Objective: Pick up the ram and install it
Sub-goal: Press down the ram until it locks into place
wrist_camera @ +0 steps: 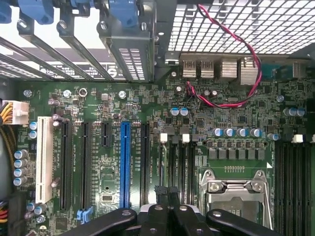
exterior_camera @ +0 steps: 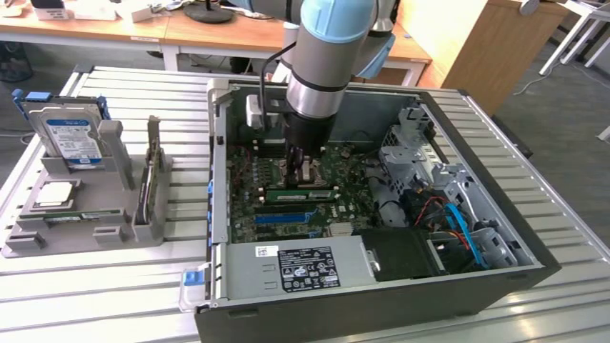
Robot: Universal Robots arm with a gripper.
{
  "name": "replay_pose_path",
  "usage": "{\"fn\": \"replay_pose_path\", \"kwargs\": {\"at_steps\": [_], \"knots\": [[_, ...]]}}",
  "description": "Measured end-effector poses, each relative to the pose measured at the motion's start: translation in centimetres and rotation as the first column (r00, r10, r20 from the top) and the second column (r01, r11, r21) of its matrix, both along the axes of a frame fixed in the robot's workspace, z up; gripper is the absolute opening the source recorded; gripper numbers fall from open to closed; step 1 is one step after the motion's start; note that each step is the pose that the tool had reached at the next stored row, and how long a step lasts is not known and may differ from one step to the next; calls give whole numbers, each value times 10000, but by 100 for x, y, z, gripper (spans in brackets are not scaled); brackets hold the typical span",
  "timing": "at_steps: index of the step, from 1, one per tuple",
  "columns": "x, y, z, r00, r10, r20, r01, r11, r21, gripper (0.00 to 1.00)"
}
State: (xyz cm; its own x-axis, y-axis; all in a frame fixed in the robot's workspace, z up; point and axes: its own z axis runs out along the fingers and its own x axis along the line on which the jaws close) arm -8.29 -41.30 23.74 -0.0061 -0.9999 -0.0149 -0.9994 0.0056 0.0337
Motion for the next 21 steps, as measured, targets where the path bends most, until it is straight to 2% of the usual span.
{"fn": "replay_pose_path", "kwargs": {"at_steps": [21], "knots": [[0, 0, -80, 10000, 0, 0, 0, 10000, 0, 11]]}}
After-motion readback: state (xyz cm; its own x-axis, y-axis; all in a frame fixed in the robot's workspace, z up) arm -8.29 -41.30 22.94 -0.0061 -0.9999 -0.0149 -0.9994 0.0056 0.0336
